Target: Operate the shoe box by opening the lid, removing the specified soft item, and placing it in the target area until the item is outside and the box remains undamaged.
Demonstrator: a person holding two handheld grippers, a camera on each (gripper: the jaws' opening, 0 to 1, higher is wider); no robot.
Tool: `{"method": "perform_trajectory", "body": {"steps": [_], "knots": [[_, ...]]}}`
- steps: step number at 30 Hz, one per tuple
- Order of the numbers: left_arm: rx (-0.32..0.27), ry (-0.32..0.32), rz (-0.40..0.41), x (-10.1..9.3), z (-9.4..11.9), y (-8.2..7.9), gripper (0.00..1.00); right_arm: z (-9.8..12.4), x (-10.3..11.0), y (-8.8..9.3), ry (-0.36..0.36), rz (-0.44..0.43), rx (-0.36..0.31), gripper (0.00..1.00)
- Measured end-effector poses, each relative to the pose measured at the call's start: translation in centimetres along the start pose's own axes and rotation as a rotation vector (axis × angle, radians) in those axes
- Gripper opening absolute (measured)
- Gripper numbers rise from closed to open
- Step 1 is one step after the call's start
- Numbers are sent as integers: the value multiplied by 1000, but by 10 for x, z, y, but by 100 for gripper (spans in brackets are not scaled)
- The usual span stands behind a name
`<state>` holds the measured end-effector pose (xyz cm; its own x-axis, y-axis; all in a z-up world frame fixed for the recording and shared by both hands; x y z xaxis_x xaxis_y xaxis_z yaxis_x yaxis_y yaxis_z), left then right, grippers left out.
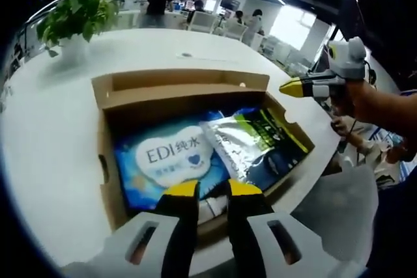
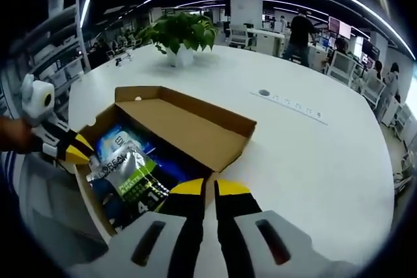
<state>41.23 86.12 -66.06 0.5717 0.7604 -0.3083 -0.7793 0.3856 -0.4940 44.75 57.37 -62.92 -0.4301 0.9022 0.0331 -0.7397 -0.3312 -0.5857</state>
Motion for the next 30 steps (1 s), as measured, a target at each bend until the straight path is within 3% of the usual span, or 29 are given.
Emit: {"method": "perform_trajectory", "body": {"steps": [30], "knots": [[20,34,14,-11,-20,-9,16,12,17,23,-51,11,9,3]]}}
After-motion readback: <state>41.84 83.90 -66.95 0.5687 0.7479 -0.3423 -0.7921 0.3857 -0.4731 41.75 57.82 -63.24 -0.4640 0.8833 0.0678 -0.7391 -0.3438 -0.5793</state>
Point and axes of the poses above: the point that each gripper's makers call its tool centre point, and the gripper's own axes: z roughly backward along the fingers, x roughly to its left, y roughly out of its underside, the point moved 9 cm from there along z, roughly backward along the fingers, and after that the axes turned 14 degrees about x, right-handed, at the moved point
